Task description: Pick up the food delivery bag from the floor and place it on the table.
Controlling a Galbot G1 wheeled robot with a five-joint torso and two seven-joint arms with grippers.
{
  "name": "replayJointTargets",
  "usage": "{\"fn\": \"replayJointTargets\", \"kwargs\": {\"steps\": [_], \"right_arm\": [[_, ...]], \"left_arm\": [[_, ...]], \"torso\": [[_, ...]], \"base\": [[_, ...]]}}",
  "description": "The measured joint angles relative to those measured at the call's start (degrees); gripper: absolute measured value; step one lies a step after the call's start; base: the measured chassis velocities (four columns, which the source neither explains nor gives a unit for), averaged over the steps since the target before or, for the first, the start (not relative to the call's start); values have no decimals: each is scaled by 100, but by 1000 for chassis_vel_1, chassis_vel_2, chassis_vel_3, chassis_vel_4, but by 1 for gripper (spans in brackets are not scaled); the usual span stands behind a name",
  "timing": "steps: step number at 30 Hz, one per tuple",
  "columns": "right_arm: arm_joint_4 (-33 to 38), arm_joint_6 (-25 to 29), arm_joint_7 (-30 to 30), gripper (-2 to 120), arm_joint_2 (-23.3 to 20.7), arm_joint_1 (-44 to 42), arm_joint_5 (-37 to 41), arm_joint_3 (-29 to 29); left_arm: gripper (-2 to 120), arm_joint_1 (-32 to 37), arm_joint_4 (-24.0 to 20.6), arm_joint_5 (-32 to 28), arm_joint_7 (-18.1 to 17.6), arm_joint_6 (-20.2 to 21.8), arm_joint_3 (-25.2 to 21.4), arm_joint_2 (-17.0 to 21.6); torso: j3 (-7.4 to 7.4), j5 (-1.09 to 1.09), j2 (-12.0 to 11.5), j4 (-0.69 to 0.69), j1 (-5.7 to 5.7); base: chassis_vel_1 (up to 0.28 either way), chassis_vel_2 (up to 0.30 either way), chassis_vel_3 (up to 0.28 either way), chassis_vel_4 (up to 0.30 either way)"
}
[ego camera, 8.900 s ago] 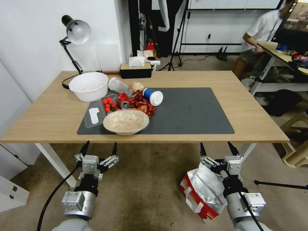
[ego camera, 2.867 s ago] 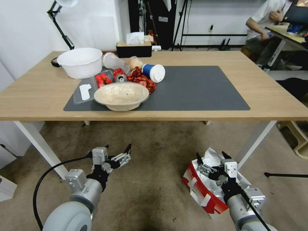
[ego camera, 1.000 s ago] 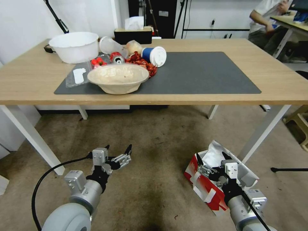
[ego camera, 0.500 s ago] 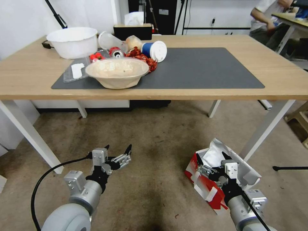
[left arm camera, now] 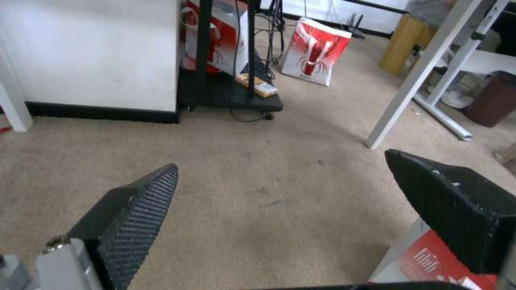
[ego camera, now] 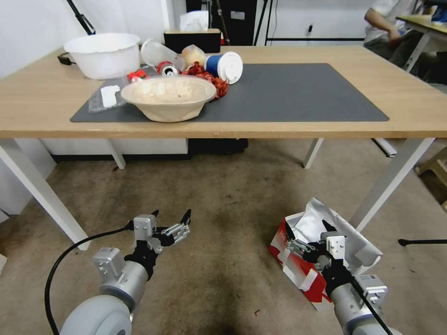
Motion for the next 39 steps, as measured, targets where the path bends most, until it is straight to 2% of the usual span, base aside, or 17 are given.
{"fn": "replayJointTargets", "kwargs": {"steps": [30, 39], "right_arm": [[-35, 16, -6, 100, -7, 6, -5, 5], [-42, 16, -11, 100, -44, 30, 11, 15]], "left_arm": [[96, -1, 38, 27, 43, -5, 5, -13], [95, -1, 44, 34, 49, -7, 7, -12]], "torso": [[-516, 0, -656, 0, -138], [-718, 0, -879, 0, -160]], "base": [[0, 0, 0, 0], [0, 0, 0, 0]]}}
